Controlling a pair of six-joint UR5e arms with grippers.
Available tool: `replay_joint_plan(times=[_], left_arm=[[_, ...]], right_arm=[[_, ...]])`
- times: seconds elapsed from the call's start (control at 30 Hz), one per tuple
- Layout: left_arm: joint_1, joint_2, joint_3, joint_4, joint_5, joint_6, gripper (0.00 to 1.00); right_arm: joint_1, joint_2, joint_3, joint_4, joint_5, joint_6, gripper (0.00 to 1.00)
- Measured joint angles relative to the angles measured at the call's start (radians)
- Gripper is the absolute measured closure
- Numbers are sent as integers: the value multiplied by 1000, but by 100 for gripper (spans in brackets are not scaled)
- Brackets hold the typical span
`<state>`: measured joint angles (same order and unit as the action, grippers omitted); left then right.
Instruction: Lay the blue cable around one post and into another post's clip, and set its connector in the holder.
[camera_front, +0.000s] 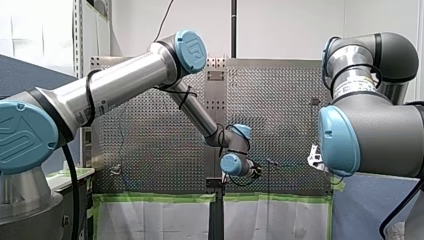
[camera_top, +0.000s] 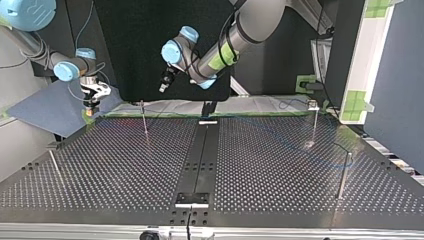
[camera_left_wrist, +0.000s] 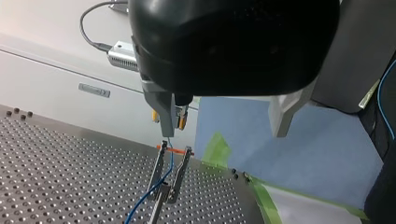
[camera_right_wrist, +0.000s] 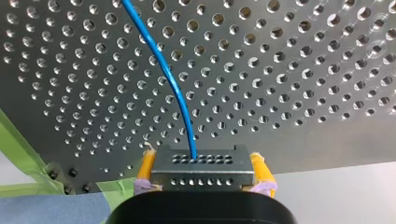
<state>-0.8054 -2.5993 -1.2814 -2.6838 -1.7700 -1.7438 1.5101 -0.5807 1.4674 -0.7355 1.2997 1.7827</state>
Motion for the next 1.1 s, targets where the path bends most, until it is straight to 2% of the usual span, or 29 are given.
replay_joint_plan(times=[0.83, 1.1], left_arm=[[0, 0, 0, -1, -5, -3, 0], [-8, 31, -26, 6, -49, 11, 0]], right_arm=[[0, 7, 0, -6, -6, 6, 100], [0, 7, 0, -5, -6, 8, 100]])
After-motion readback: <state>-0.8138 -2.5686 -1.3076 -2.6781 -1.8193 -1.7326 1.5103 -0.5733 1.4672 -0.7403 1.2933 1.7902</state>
